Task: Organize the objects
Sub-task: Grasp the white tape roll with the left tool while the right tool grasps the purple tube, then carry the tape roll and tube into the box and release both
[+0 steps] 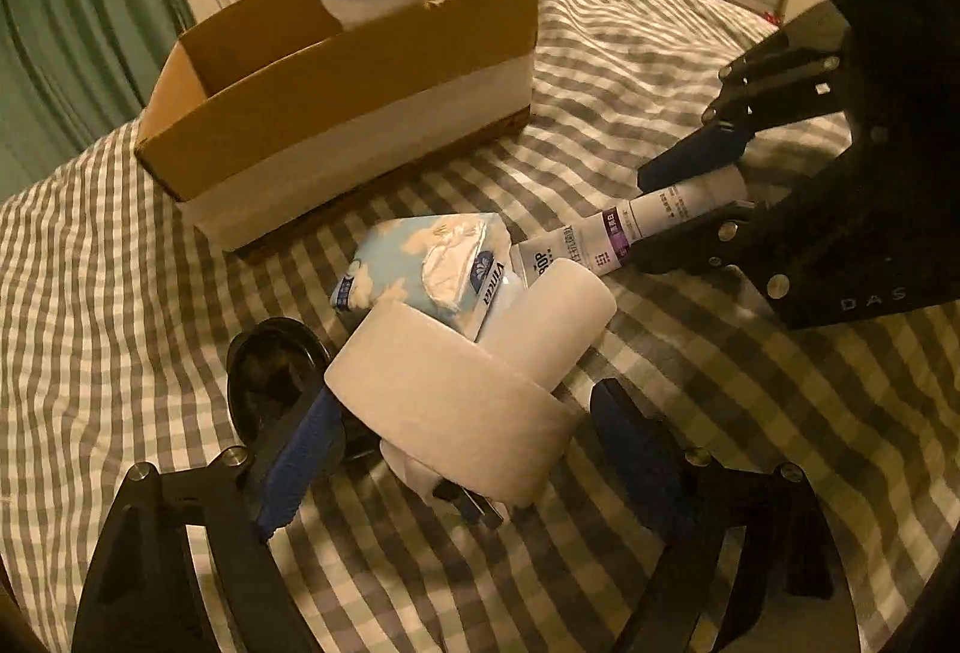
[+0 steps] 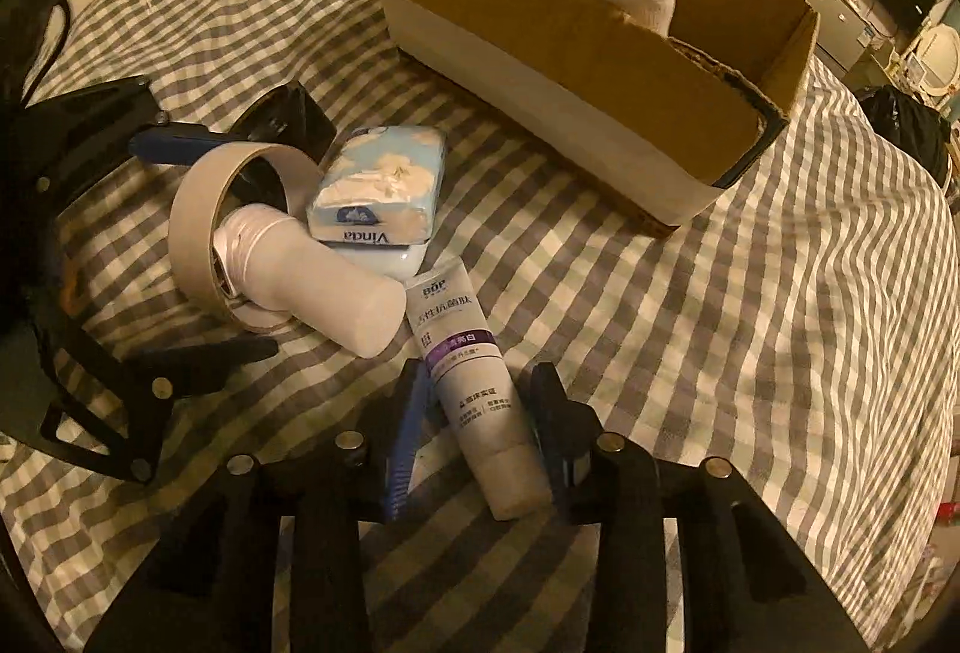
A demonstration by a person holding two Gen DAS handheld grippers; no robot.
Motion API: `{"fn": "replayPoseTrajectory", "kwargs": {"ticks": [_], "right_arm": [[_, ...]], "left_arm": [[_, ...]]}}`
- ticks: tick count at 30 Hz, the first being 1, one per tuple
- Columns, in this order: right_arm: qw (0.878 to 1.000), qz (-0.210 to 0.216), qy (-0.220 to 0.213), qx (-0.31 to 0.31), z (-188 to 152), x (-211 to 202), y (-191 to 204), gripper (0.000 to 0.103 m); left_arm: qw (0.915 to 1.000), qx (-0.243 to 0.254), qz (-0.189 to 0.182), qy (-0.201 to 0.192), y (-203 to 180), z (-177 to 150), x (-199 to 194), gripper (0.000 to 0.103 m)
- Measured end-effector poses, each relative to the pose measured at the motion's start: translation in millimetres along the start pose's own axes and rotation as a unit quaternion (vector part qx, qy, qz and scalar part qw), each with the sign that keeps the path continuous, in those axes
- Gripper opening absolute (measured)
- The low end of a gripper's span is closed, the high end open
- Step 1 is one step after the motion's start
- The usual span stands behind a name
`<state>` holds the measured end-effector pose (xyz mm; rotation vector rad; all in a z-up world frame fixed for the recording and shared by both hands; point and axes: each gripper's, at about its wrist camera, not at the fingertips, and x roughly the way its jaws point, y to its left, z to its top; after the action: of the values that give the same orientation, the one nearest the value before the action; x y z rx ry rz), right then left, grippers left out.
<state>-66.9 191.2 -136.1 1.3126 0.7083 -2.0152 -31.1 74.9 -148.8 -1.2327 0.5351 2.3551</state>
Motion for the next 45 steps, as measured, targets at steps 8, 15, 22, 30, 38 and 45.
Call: {"fn": "replayPoseTrajectory", "kwargs": {"ticks": [8,15,22,30,38,45], "right_arm": [[1.0,-0.014,-0.023,0.007,-3,-6,0,0.026],[0.999,-0.017,-0.044,0.028,-12,-24,0,0.023],[0.997,-0.02,-0.062,0.033,-17,-48,7,0.023],[0.995,-0.03,-0.093,0.031,-17,-85,20,0.023],[0.99,-0.038,-0.13,0.041,-19,-126,25,0.023],[0.982,-0.053,-0.177,0.038,-8,-168,27,0.023]], "left_arm": [[0.9999,0.005,-0.012,0.008,-2,4,-1,0.051],[0.9997,-0.02,-0.003,0.013,6,3,-15,0.046],[0.9988,-0.044,0.002,-0.018,18,7,-58,0.031],[0.9957,-0.067,0.006,-0.064,29,16,-106,0.012],[0.993,-0.065,0.019,-0.097,31,37,-145,0.011],[0.9893,-0.066,0.019,-0.128,40,67,-171,0.012]]}}
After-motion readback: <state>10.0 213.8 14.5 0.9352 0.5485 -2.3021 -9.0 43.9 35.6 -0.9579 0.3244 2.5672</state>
